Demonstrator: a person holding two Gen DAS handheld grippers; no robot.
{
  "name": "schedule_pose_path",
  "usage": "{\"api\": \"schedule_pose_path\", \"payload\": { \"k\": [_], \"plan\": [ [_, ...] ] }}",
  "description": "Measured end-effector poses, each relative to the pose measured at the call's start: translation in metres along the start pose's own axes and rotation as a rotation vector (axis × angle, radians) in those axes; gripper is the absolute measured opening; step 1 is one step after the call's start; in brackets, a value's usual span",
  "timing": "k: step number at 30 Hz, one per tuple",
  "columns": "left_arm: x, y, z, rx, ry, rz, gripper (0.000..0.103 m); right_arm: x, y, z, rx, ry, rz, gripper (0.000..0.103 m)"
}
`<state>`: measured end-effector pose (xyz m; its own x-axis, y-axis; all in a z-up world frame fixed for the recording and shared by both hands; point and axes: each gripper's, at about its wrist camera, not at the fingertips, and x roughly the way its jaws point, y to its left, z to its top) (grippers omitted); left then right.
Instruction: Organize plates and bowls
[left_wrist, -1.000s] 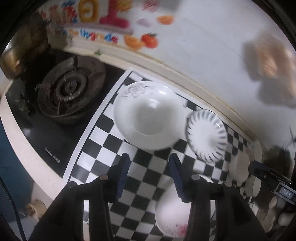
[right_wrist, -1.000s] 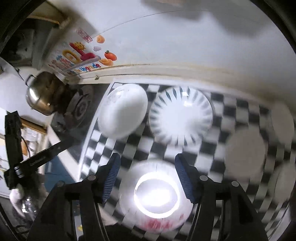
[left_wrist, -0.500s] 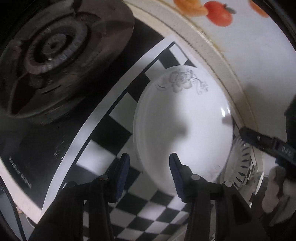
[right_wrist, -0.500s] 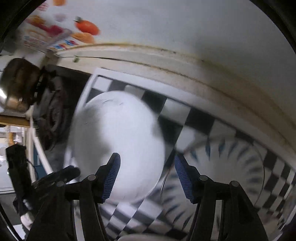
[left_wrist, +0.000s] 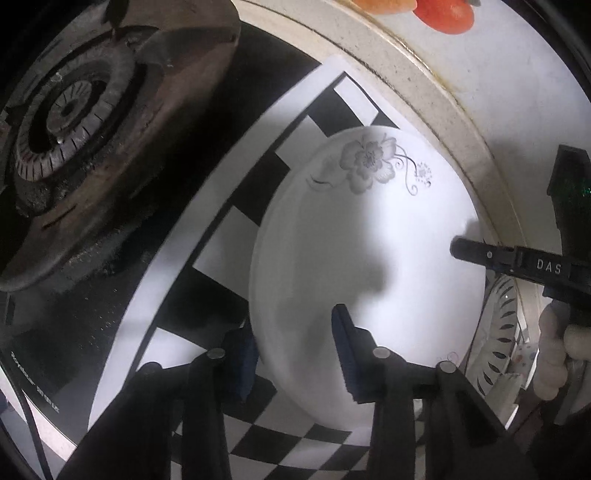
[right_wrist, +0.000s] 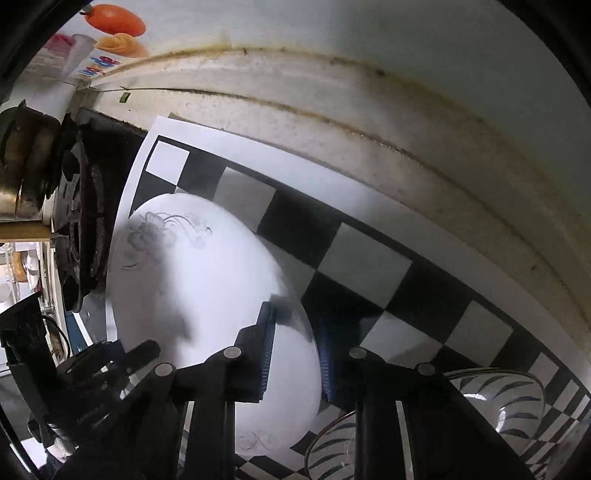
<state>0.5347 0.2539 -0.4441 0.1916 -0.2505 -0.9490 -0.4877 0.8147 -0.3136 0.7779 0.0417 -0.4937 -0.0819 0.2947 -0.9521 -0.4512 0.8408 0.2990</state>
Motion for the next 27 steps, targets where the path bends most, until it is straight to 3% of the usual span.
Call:
{"api": "schedule_pose_path", "payload": {
  "k": [17,27],
  "plan": [
    [-0.031,-0.011,-0.017,0.060,-0.081,0.025,0.029,-0.031,0.007,-0.034,0.017,-0.075,0.005,0.014],
    [-0.078,-0.022,-0.038,0.113,-0.136,0.015,0.029,-0.071,0.012,-0.084,0.038,-0.151,0.063,0.014]
  ]
}}
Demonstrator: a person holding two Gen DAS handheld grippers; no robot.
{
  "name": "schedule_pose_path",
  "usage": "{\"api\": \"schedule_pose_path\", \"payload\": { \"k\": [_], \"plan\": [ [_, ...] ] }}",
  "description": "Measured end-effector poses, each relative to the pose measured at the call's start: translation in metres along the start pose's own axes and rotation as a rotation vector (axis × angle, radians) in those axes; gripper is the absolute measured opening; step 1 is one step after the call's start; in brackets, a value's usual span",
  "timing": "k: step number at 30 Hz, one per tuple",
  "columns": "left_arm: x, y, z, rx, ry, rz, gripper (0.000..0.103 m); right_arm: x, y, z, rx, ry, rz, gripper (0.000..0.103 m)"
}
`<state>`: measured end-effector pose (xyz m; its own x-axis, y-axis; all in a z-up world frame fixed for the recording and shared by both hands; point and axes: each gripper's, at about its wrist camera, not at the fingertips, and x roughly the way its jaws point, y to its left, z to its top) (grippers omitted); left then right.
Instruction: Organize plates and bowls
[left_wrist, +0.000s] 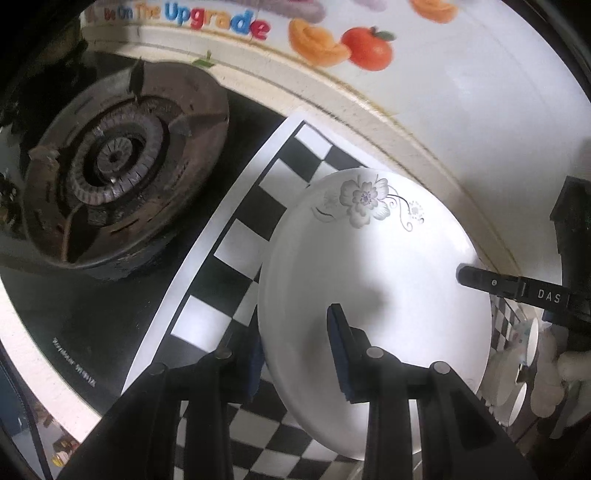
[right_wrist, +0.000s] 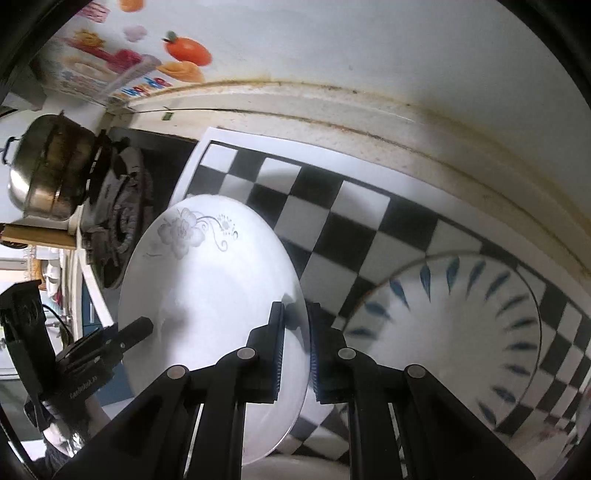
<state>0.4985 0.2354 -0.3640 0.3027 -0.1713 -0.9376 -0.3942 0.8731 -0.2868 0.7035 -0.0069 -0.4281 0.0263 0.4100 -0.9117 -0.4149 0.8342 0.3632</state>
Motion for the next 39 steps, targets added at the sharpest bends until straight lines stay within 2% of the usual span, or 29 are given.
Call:
{"api": "schedule_pose_path", "payload": {
  "k": [5,14,23,29,39],
  "plan": [
    [-0.030,-0.016,-0.014,0.055,-0.022,-0.012,0.029,-0.036,0.000,-0.038,0.017,-0.051,0.021,0.014],
    [-0.068,-0.051,-0.067,0.175,-0.040,-0.037,0.029,-0.104,-0.014,-0.129,0.079,-0.142,0.039,0.014],
    [-0.070,-0.083,-0.110,0.269,-0.010,-0.066,0.029,-0.144,-0.037,-0.207,0.150,-0.215,0.038,0.014],
    [-0.048,-0.096,-0.135,0.317,0.052,-0.060,0.029,-0.148,-0.059,-0.251,0.196,-0.229,0.024,0.013],
    [-0.001,-0.101,-0.163,0.368,0.151,-0.017,0.029,-0.099,-0.095,-0.302,0.304,-0.179,0.033,0.013]
  ]
}}
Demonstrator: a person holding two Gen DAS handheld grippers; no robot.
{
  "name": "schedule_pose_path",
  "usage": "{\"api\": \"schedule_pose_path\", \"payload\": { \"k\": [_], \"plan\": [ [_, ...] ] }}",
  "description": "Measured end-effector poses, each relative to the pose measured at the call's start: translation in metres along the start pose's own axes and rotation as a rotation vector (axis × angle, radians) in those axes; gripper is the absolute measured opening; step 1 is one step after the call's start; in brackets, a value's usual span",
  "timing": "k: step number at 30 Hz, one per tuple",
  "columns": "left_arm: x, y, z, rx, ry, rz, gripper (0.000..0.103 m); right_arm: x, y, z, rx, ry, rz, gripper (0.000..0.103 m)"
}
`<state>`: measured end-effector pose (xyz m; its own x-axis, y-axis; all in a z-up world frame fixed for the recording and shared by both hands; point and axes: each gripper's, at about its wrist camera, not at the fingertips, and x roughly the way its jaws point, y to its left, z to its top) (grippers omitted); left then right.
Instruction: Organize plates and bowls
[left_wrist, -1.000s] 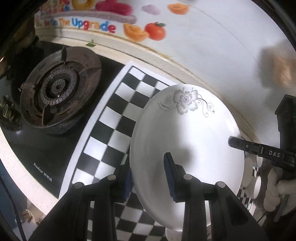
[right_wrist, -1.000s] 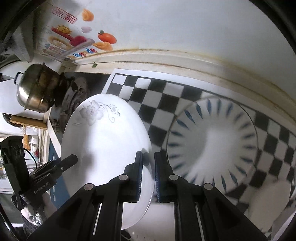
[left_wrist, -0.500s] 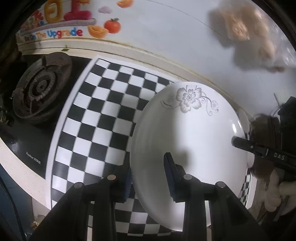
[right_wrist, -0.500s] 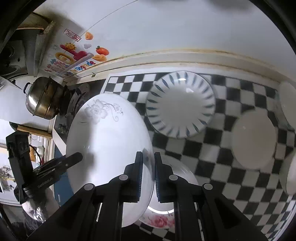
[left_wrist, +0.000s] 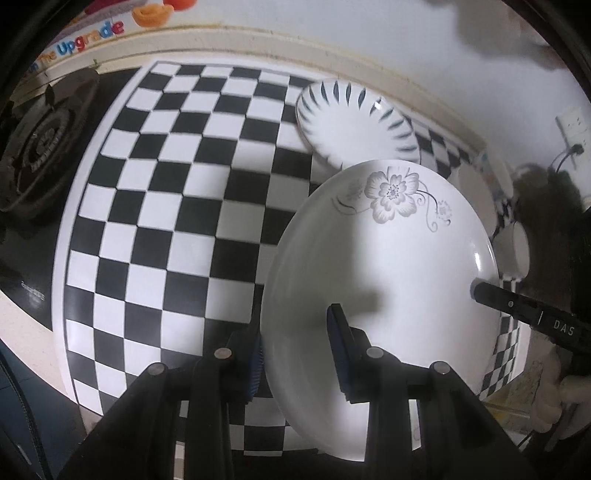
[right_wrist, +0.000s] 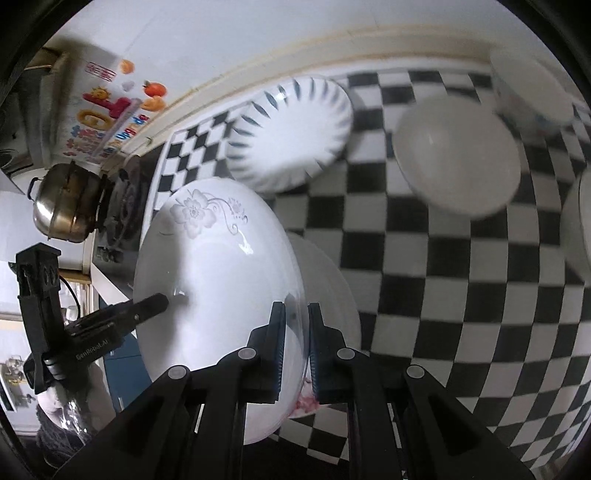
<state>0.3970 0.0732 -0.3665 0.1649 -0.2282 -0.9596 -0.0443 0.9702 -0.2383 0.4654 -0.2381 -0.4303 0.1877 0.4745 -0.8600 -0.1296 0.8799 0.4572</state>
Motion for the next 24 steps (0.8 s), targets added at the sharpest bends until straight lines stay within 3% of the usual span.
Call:
{"api": "schedule_pose_path", "payload": {
  "k": [12,24],
  "plan": [
    [0.039,-0.005,-0.019,0.019,0.074,0.056,0.029,0.048,-0.036,-0.032,0.061,0.083,-0.007,0.013],
    [0.054,0.002,-0.025,0.013,0.087,0.118,0.029,0.056,-0.022,-0.033,0.014,0.080,-0.054,0.013]
  ]
}}
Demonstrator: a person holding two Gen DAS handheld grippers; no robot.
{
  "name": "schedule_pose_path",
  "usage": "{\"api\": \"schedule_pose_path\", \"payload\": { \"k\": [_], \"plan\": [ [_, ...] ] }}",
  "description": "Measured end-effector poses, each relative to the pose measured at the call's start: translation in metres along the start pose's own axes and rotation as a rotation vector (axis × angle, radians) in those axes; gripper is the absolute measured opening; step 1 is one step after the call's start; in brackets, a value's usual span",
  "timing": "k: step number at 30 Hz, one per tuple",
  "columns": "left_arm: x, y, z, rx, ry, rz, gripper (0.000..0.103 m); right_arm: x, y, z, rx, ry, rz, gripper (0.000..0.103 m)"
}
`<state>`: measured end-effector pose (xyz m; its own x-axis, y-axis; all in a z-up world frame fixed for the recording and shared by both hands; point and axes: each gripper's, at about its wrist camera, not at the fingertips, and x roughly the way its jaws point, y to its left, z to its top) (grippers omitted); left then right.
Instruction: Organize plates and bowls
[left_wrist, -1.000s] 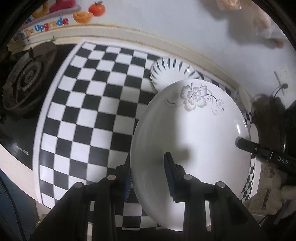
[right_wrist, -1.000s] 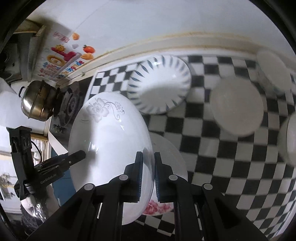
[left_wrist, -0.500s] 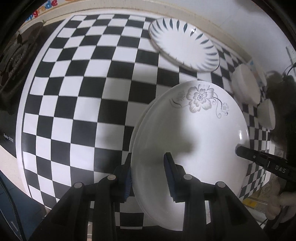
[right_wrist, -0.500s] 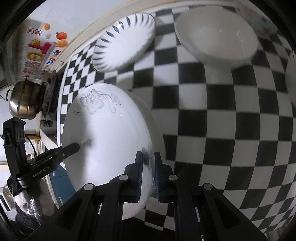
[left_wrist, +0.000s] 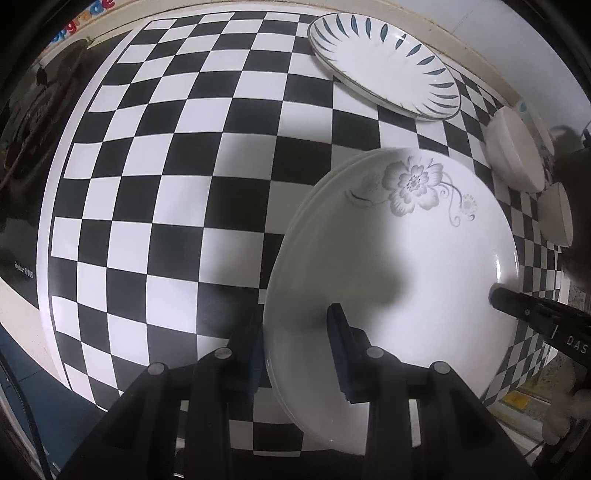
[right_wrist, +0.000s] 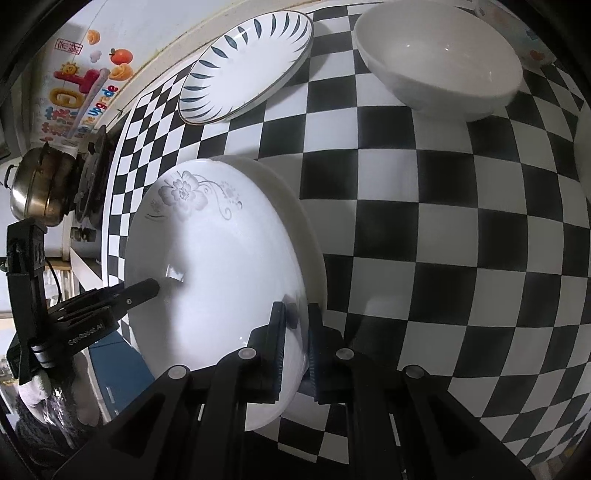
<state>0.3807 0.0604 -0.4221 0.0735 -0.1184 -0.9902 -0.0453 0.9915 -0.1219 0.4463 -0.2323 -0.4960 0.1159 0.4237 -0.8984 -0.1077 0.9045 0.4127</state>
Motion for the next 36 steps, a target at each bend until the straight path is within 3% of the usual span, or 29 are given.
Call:
{"api": "schedule_pose_path", "payload": {
  "k": [25,36],
  "plan": [
    [0.010,-0.006,0.002,0.009,0.006,0.027,0.030,-0.002,-0.008,0.003,0.066,0.009,0.023,0.015],
    [0.016,-0.009,0.002,0.005,-0.031,0.024,0.030,-0.004,-0.003,-0.004,0.021,0.002,-0.071,0.015]
  ]
}}
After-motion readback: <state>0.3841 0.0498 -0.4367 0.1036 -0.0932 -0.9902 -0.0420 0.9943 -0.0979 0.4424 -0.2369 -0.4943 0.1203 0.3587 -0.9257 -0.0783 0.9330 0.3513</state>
